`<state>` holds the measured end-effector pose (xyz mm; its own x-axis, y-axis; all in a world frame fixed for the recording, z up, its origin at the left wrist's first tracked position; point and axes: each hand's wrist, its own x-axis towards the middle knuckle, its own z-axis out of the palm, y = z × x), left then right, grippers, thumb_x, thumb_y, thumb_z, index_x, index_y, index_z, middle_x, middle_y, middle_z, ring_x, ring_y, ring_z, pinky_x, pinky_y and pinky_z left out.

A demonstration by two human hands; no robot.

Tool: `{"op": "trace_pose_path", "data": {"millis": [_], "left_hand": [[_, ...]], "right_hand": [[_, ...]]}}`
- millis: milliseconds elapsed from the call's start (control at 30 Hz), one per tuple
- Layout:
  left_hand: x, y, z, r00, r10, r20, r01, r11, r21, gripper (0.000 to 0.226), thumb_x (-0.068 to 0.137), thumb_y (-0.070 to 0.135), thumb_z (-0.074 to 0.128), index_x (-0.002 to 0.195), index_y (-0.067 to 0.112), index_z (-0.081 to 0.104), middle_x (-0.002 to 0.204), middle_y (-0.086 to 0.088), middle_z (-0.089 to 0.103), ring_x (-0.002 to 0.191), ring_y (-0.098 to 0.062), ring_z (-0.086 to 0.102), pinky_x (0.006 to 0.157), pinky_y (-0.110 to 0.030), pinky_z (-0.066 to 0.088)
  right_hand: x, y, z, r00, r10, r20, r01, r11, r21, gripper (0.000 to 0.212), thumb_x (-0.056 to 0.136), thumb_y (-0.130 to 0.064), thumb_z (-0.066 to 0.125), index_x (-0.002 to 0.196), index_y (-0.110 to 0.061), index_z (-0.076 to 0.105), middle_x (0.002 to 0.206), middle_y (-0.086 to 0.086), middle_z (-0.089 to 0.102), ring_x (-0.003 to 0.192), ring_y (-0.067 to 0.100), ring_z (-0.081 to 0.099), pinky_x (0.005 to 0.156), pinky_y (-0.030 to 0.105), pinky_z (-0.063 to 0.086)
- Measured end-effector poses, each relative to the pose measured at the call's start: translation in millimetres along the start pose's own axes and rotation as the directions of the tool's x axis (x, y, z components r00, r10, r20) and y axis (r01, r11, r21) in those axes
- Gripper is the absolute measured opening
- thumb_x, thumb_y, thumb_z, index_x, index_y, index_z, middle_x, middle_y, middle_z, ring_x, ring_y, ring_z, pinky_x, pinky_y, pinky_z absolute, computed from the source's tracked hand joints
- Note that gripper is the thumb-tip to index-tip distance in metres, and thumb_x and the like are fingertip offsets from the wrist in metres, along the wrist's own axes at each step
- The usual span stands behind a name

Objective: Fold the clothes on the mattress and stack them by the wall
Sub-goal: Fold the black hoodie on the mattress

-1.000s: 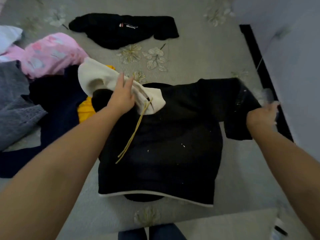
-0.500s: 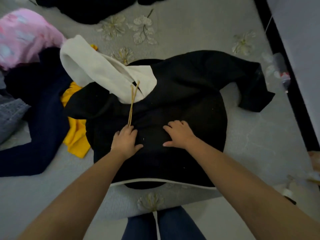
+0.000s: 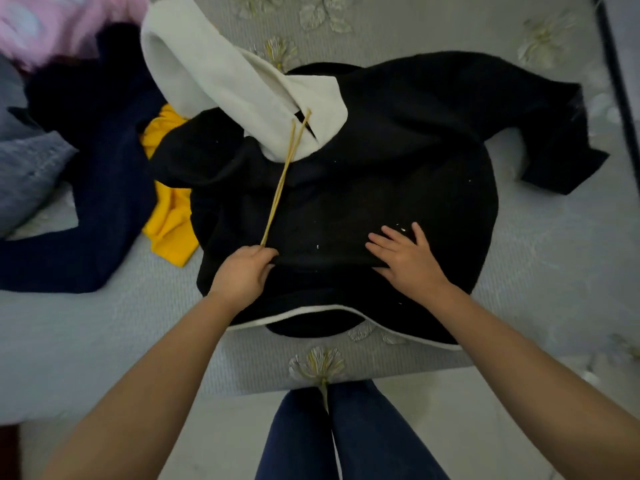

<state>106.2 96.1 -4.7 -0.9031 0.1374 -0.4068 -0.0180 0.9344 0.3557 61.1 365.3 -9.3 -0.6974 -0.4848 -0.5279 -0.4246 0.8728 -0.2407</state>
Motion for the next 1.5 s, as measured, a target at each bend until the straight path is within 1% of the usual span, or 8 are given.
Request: {"op": "trace_pose_path", "data": {"millis": [267,500,667,800,1000,1133,1233,1500], "left_hand": [[-81.0,19.4,-33.4,0.963,0.113,0.245,-0.114,0.993,-0.012,0.026,0.095,0.024,0.042,0.115,0.011,0.053,0.103,-0.010,0.063,0.097,-0.028,0.057,0.080,-0.033,0.038],[-140.0,24.5,58.9,0.788,-0.077,0.611,-0.050,0.981,0.189,0.047,0.097,0.025,0.037,0.143,0.025,0.026,0.144,-0.007,0.033,0.129,-0.028,0.033,0.103,-0.040,0.032],[-119.8,19.4,43.1,0.996,0.023,0.084,-0.033,0.992,0.121,0.035,0.094,0.023,0.042,0.127,0.018,0.052,0.128,-0.002,0.053,0.112,-0.026,0.050,0.089,-0.037,0.044],[-69.8,20.3,4.8,0.950,-0.077,-0.303,0.074,0.997,-0.020,0.035,0.088,0.013,0.053,0.120,0.002,0.056,0.123,-0.015,0.057,0.115,-0.033,0.049,0.094,-0.040,0.039],[1.3,15.0,-13.2,0.865,-0.444,-0.232,0.429,0.896,-0.114,0.036,0.092,0.028,0.047,0.117,0.002,0.046,0.116,-0.017,0.052,0.106,-0.033,0.049,0.080,-0.041,0.040],[23.7,9.1,-14.0,0.833,-0.516,-0.200,0.495,0.856,-0.149,0.026,0.091,0.022,0.048,0.105,0.000,0.050,0.107,-0.020,0.053,0.096,-0.036,0.053,0.068,-0.038,0.038],[29.1,5.4,-11.4,0.832,-0.531,-0.163,0.503,0.844,-0.184,0.019,0.092,0.018,0.045,0.096,0.000,0.052,0.100,-0.019,0.056,0.089,-0.035,0.055,0.062,-0.034,0.035],[28.7,-1.2,-96.2,0.736,-0.481,-0.476,0.245,0.846,-0.474,0.015,0.091,0.000,0.044,0.076,0.001,0.047,0.075,-0.018,0.049,0.072,-0.024,0.042,0.060,-0.029,0.021]], "right_hand": [[-82.7,-23.4,-14.0,0.983,-0.072,0.170,0.076,0.997,-0.015,0.048,0.094,-0.042,0.040,0.140,-0.028,0.034,0.148,-0.013,0.031,0.140,0.006,0.017,0.115,0.037,0.000],[-102.9,-54.5,55.1,0.878,0.004,0.478,0.054,0.993,-0.107,0.052,0.096,-0.036,0.041,0.144,-0.024,0.024,0.154,-0.004,0.017,0.142,0.018,0.012,0.115,0.043,0.007],[-67.8,-56.0,30.6,0.963,-0.065,0.262,0.083,0.995,-0.058,0.059,0.091,-0.044,0.049,0.142,-0.021,0.032,0.153,0.002,0.022,0.141,0.020,0.017,0.114,0.040,0.015],[-19.4,-52.5,-11.5,0.991,-0.106,-0.077,0.102,0.993,-0.054,0.048,0.093,-0.031,0.048,0.137,-0.013,0.042,0.146,0.007,0.037,0.137,0.021,0.028,0.111,0.036,0.023],[73.3,-32.5,-65.2,0.911,-0.024,-0.412,0.034,0.999,0.017,0.046,0.092,-0.022,0.049,0.135,-0.006,0.043,0.142,0.014,0.041,0.134,0.027,0.033,0.111,0.040,0.022],[137.7,-20.5,-98.9,0.952,0.027,-0.303,-0.037,0.999,-0.028,0.053,0.093,-0.030,0.045,0.142,-0.014,0.031,0.150,0.008,0.027,0.141,0.025,0.014,0.112,0.052,0.004],[171.0,-16.7,-111.1,0.985,0.006,-0.171,-0.024,0.994,-0.105,0.045,0.090,-0.033,0.048,0.130,-0.013,0.046,0.135,0.012,0.047,0.135,0.027,0.028,0.110,0.057,-0.001],[139.2,-0.8,-152.2,0.825,-0.042,-0.564,0.114,0.989,0.094,0.022,0.091,-0.012,0.049,0.096,0.003,0.063,0.097,0.023,0.062,0.094,0.035,0.056,0.080,0.039,0.035]]}}
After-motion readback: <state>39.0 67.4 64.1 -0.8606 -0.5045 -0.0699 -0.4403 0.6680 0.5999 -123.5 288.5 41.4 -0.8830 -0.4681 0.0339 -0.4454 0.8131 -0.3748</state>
